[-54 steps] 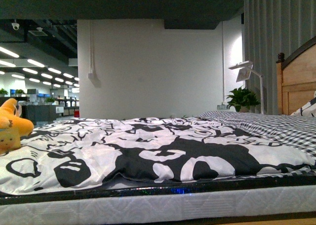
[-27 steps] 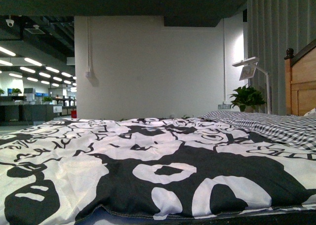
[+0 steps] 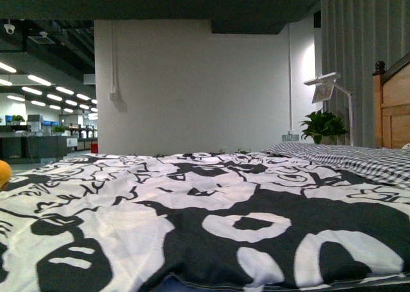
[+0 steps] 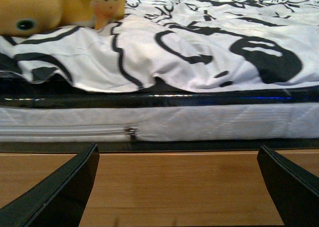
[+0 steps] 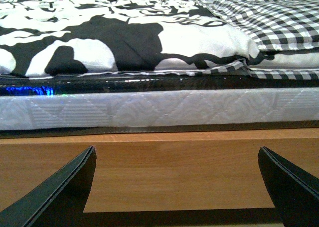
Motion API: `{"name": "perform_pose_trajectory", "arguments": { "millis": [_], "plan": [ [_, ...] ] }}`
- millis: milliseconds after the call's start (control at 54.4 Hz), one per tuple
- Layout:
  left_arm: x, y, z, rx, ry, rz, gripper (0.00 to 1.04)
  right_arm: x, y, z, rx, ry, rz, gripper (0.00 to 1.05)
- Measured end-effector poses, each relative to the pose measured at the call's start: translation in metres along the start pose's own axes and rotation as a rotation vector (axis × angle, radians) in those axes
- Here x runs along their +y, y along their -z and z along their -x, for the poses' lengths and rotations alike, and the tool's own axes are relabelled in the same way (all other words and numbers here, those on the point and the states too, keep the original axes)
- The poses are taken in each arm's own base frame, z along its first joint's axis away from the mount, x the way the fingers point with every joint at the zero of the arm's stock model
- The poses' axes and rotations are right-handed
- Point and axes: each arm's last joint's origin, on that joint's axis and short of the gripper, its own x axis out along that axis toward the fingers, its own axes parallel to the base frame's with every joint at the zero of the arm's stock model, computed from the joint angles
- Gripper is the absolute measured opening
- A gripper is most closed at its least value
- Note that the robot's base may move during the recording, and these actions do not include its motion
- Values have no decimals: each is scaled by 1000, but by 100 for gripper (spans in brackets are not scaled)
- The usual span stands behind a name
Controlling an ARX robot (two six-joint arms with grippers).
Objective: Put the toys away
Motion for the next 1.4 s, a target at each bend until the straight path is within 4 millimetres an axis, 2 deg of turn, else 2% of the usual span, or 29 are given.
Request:
{"name": "perform_pose_trajectory", "arguments": {
  "millis": [1397],
  "plan": [
    [0, 0, 0, -2, -6, 0, 98, 0, 0, 0, 1, -8, 0, 98]
  ]
}}
